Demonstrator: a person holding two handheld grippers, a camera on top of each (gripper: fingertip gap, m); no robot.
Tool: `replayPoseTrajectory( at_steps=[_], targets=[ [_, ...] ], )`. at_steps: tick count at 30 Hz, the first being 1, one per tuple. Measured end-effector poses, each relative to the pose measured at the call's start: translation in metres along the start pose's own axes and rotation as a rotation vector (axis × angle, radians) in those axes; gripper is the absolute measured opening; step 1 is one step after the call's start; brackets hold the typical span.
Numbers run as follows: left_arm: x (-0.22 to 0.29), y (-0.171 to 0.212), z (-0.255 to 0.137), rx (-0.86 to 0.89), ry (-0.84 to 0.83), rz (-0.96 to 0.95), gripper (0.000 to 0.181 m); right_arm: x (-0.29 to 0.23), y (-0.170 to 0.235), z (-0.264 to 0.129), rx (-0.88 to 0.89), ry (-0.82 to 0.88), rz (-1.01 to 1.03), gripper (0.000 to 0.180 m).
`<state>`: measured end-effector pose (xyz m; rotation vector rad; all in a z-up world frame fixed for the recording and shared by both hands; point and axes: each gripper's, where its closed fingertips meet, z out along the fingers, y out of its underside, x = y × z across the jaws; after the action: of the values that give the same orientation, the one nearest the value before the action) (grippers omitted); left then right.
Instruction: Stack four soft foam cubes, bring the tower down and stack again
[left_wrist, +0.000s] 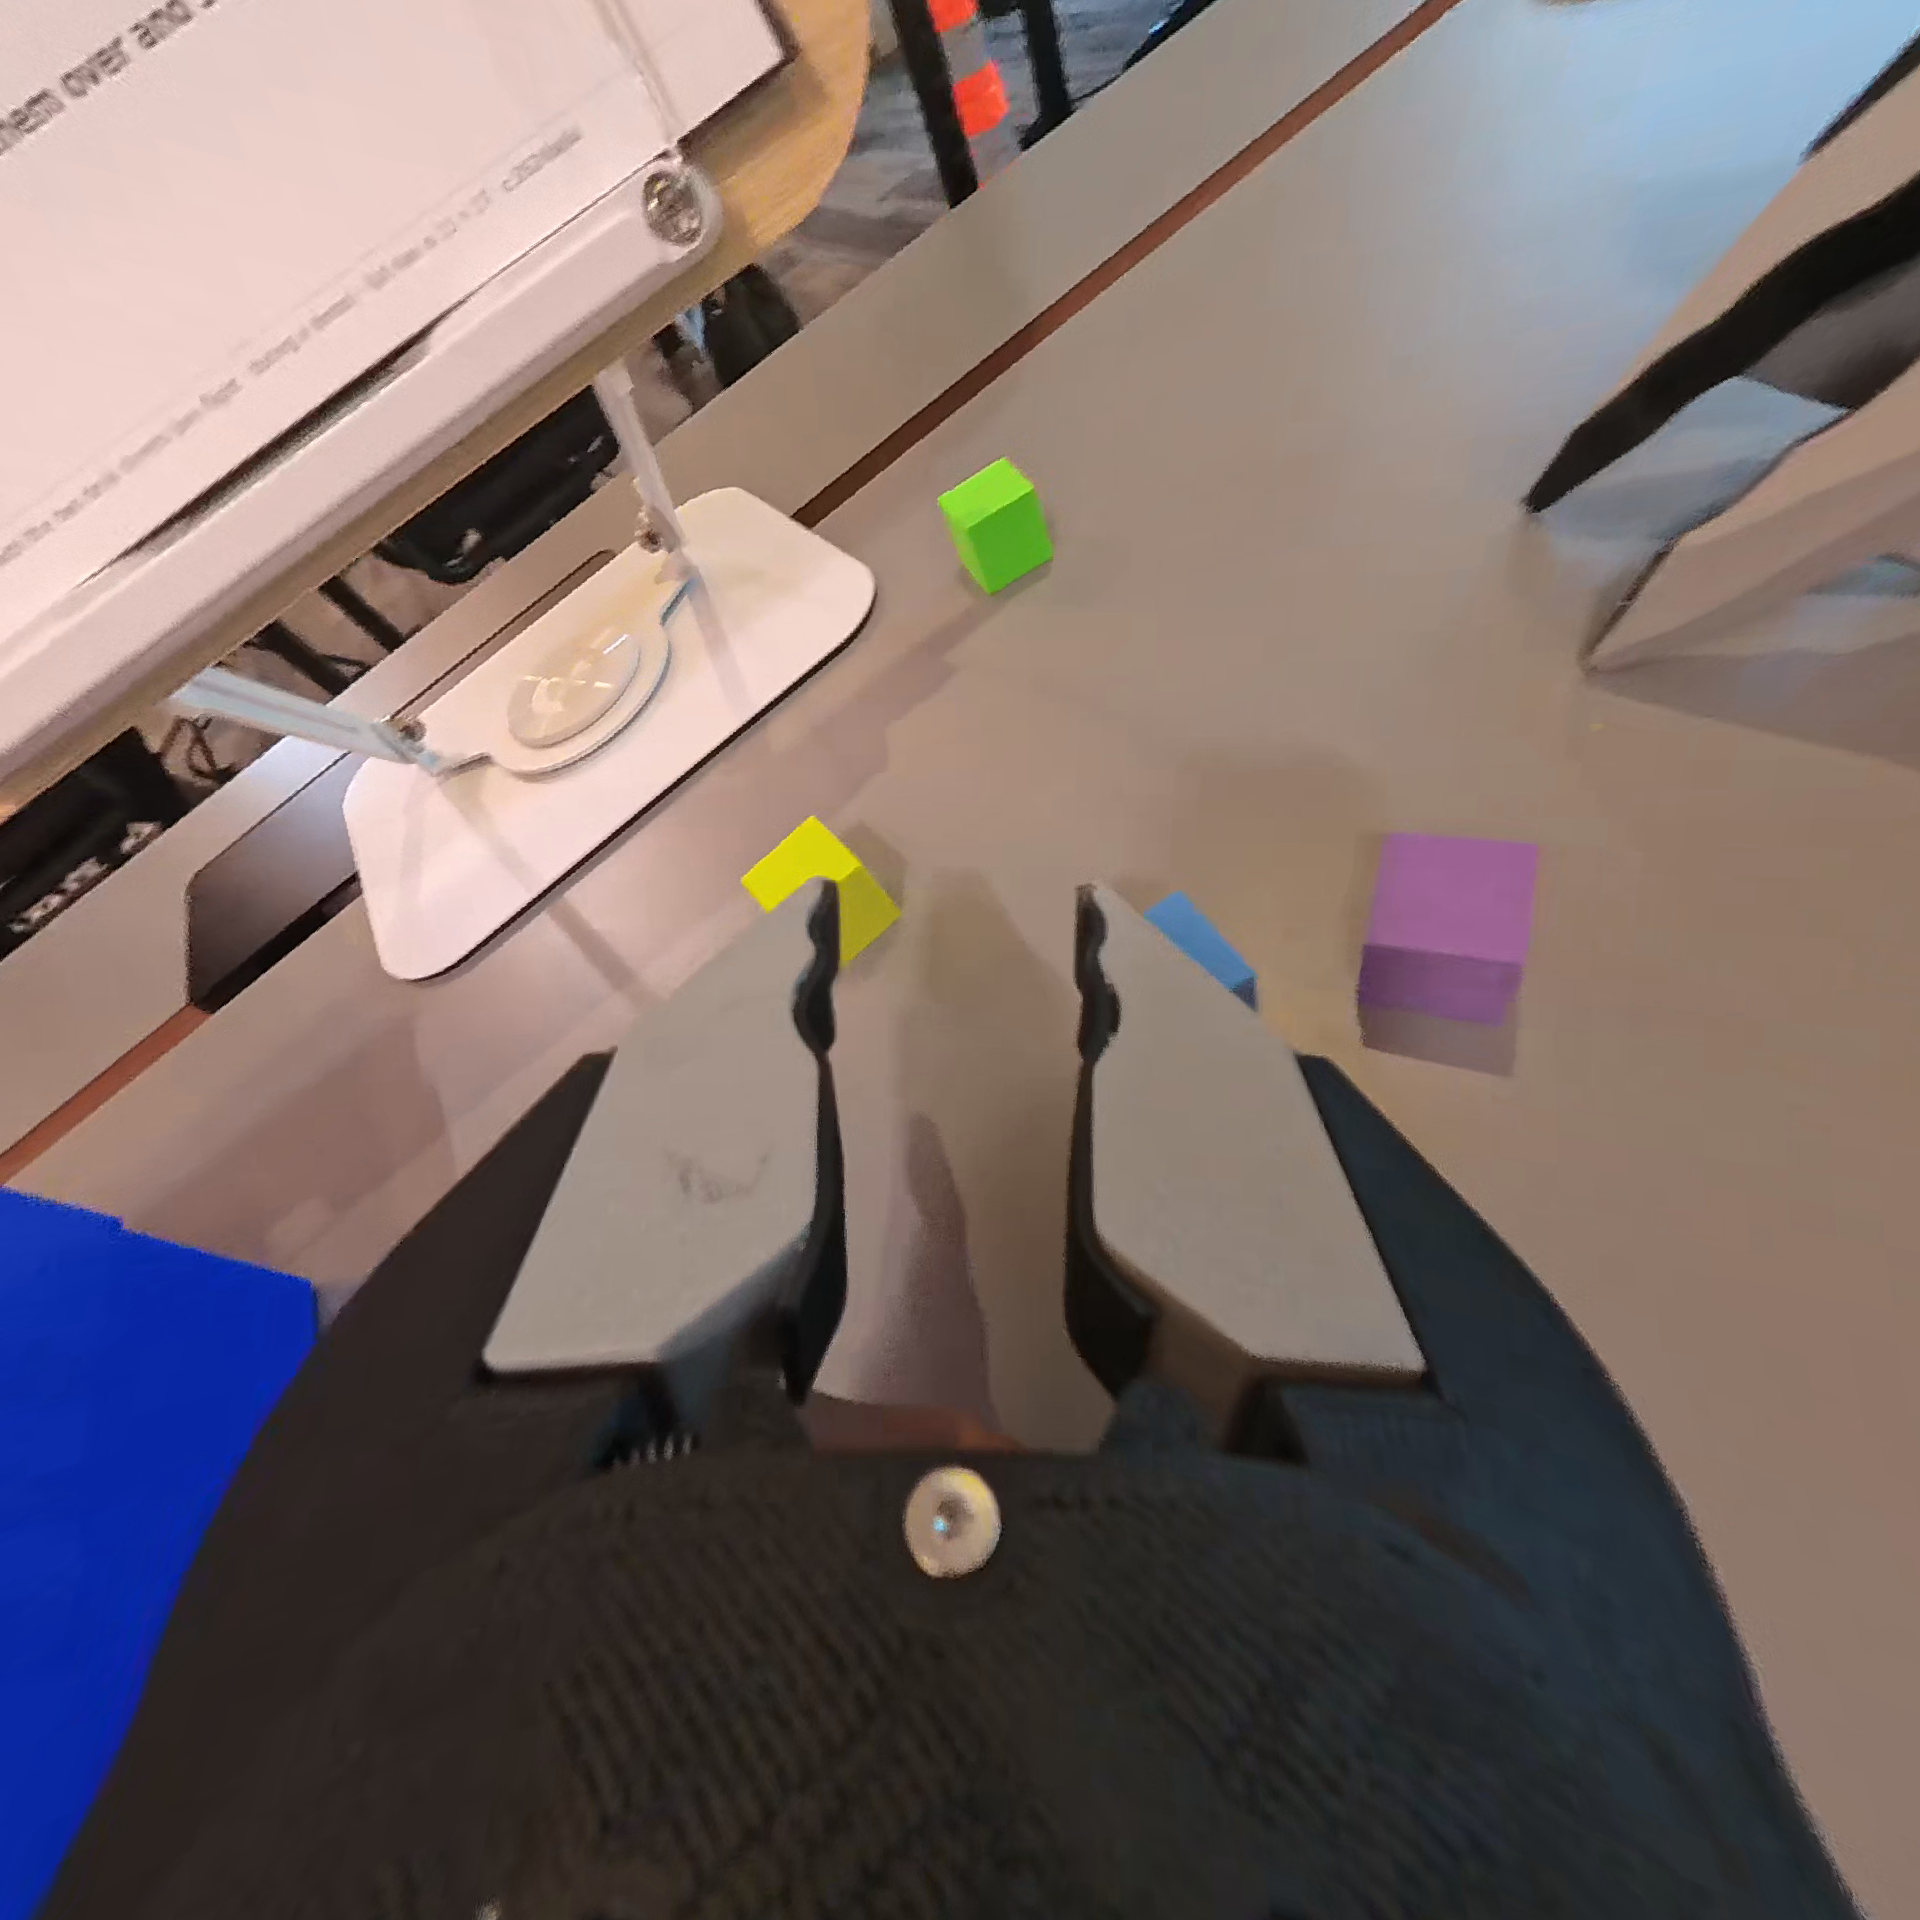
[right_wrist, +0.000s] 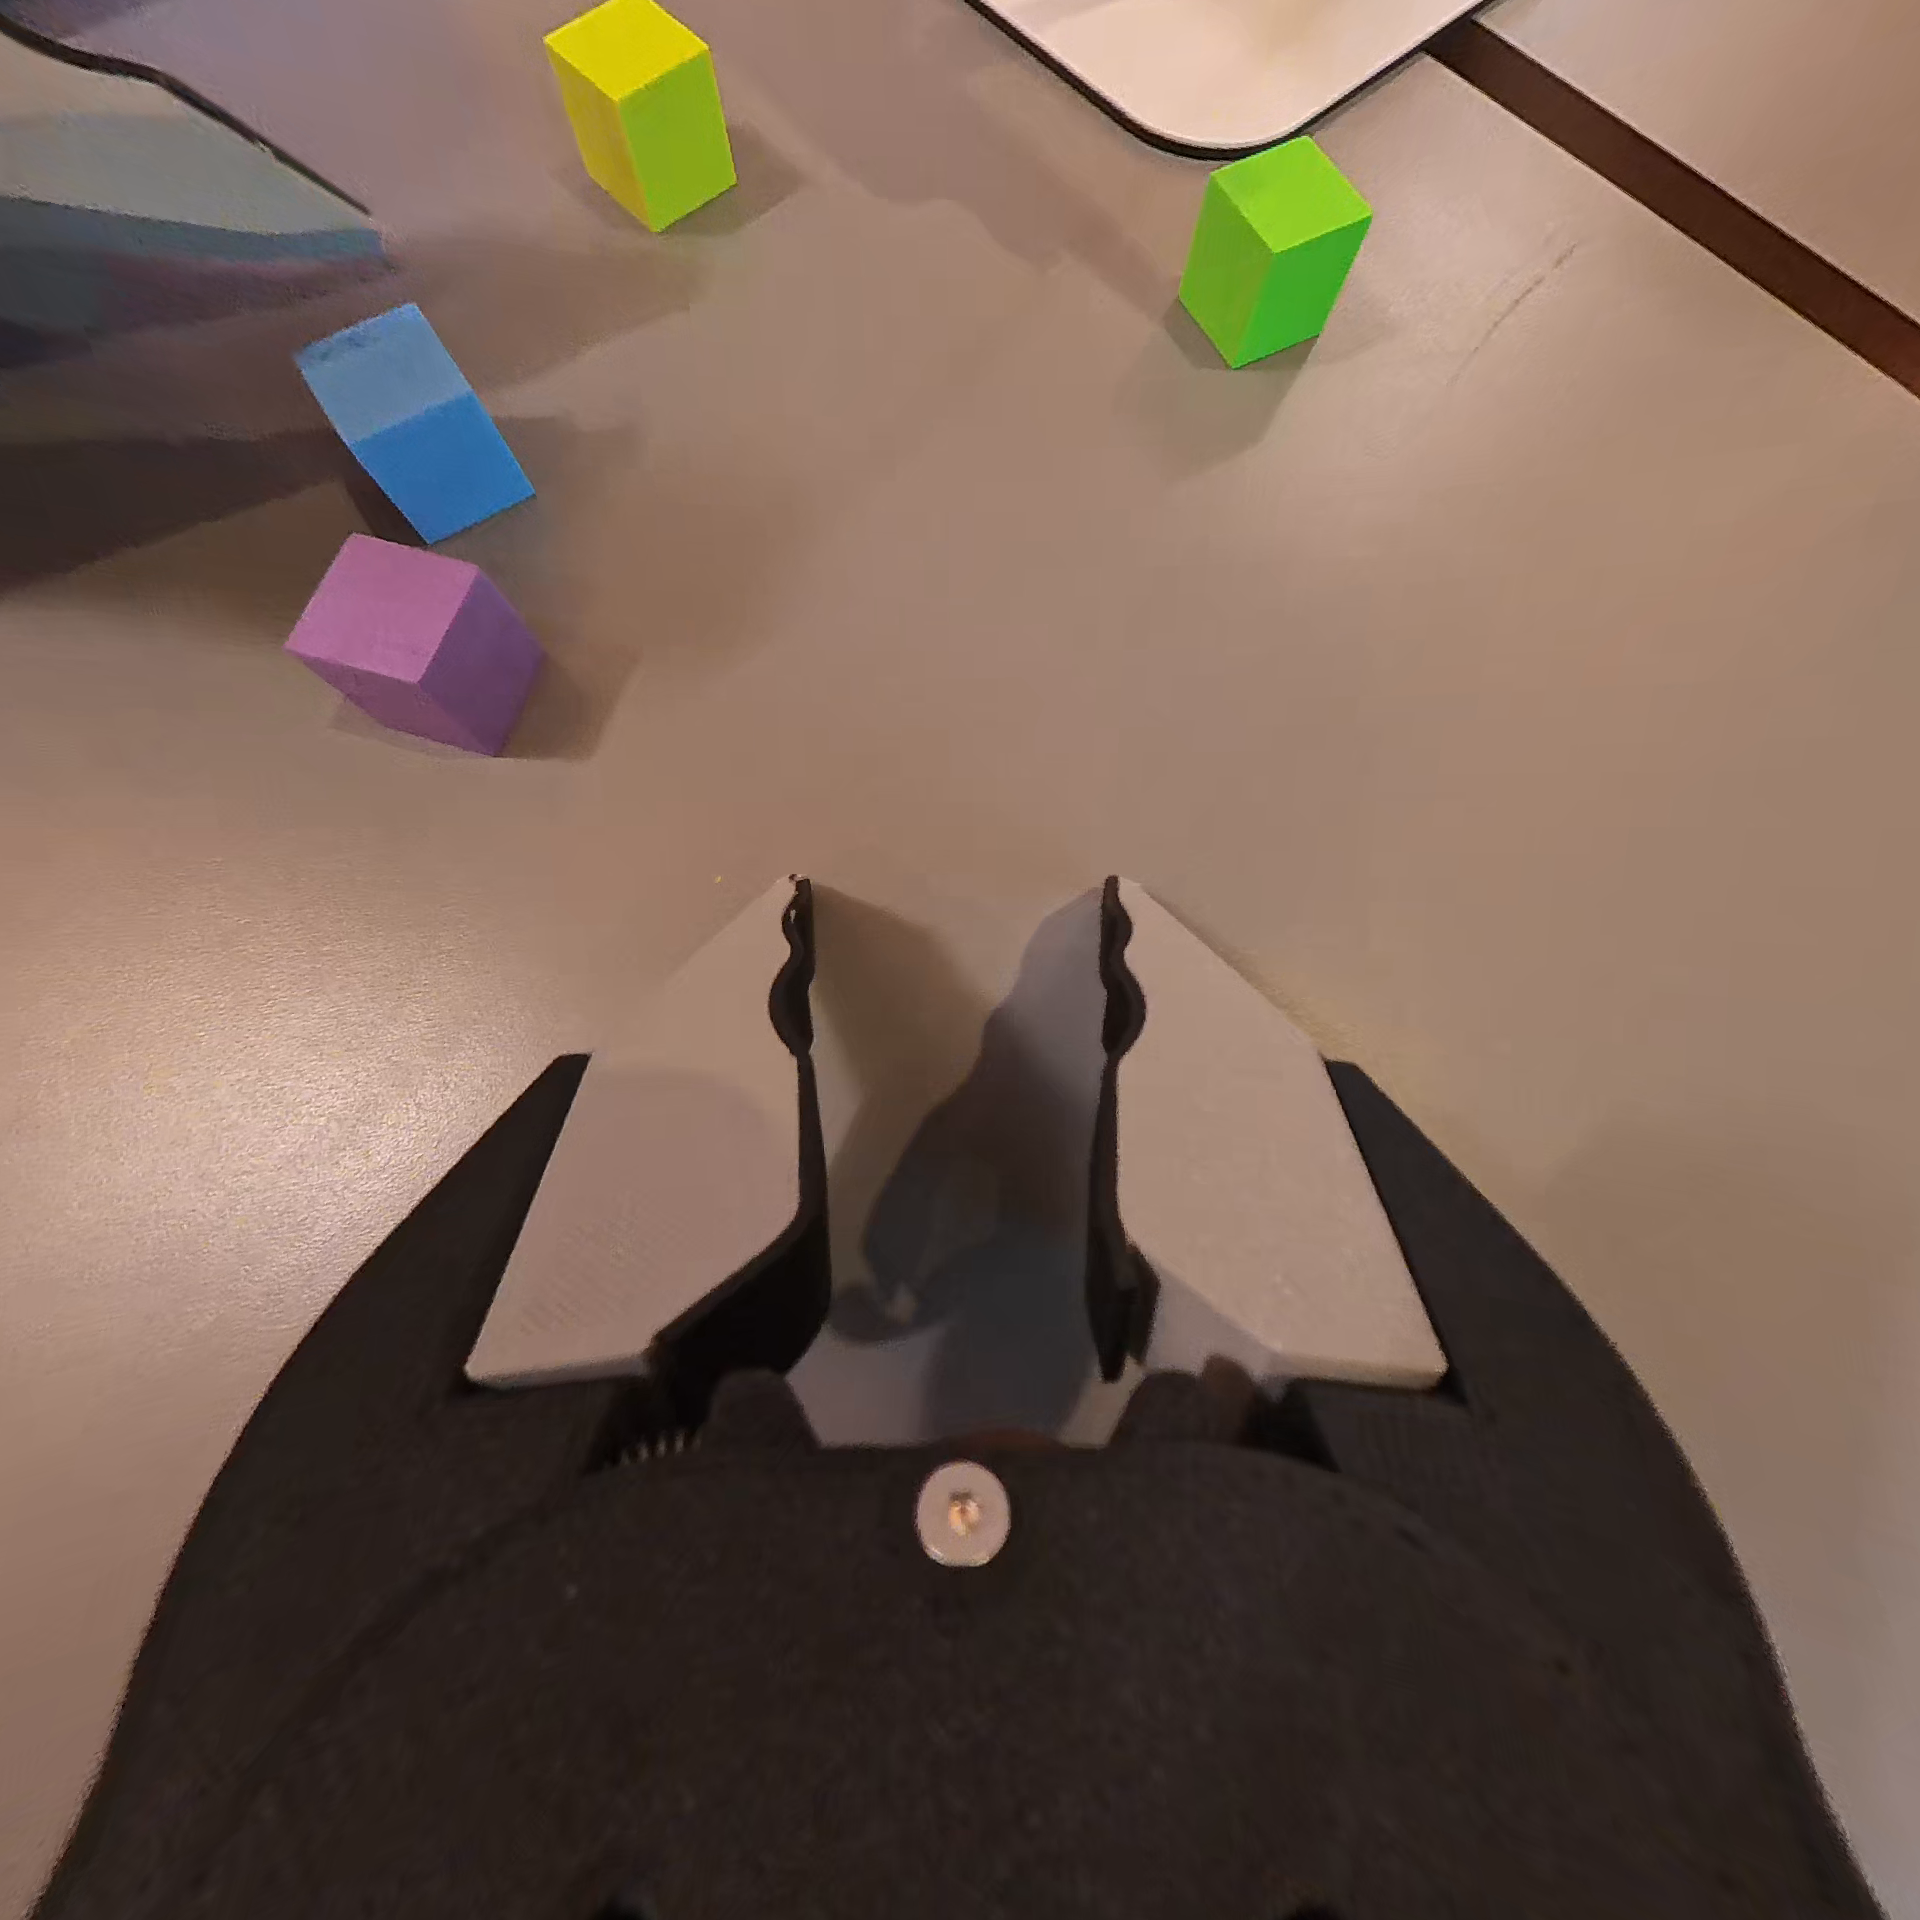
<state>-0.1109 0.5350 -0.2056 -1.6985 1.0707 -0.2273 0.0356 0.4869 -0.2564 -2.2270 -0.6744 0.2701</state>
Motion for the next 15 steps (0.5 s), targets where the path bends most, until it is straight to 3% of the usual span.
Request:
replayPoseTrajectory(
  at_steps=[6,15],
  targets=[
    [0.027,-0.004,-0.006,-0.003,0.152,0.034,0.039,-0.001,0.000,0.000,0.000,-0.002,-0.003,0.052],
    [0.051,0.020,0.006,-0.128,0.204,0.113,0.046,-0.001,0.000,0.000,0.002,-0.004,-0.006,0.051]
  ],
)
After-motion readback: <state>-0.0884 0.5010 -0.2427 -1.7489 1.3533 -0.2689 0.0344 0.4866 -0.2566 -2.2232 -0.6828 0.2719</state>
